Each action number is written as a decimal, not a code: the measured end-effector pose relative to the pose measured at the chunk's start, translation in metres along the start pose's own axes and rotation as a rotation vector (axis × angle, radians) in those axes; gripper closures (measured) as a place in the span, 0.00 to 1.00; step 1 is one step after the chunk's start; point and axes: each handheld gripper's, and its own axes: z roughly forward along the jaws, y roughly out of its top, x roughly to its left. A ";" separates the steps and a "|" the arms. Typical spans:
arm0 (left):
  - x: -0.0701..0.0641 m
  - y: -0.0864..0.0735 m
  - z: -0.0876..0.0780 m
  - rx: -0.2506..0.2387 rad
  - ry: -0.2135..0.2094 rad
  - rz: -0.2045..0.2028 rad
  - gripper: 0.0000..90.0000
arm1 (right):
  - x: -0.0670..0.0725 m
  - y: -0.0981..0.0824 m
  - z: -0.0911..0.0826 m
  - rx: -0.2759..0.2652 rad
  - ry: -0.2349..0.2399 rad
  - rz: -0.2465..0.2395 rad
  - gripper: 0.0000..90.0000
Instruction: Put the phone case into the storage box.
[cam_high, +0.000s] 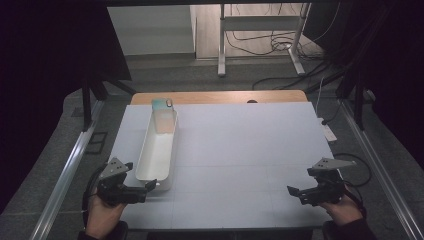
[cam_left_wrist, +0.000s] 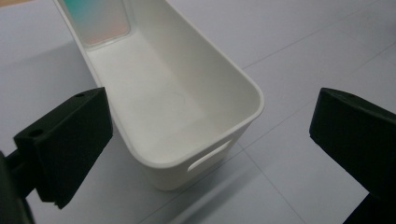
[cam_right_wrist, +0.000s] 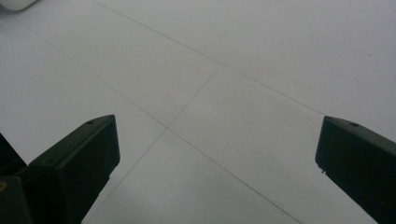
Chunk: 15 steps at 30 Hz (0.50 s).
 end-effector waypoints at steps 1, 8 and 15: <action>0.000 -0.002 -0.001 0.002 0.004 -0.001 0.00 | 0.000 0.000 0.000 0.000 -0.001 -0.001 0.00; -0.001 -0.006 -0.001 0.015 0.006 -0.006 0.00 | 0.000 0.000 0.000 0.002 -0.001 -0.002 0.00; -0.001 -0.010 -0.002 0.022 -0.005 -0.016 0.00 | 0.001 0.000 0.002 0.014 -0.009 -0.008 0.01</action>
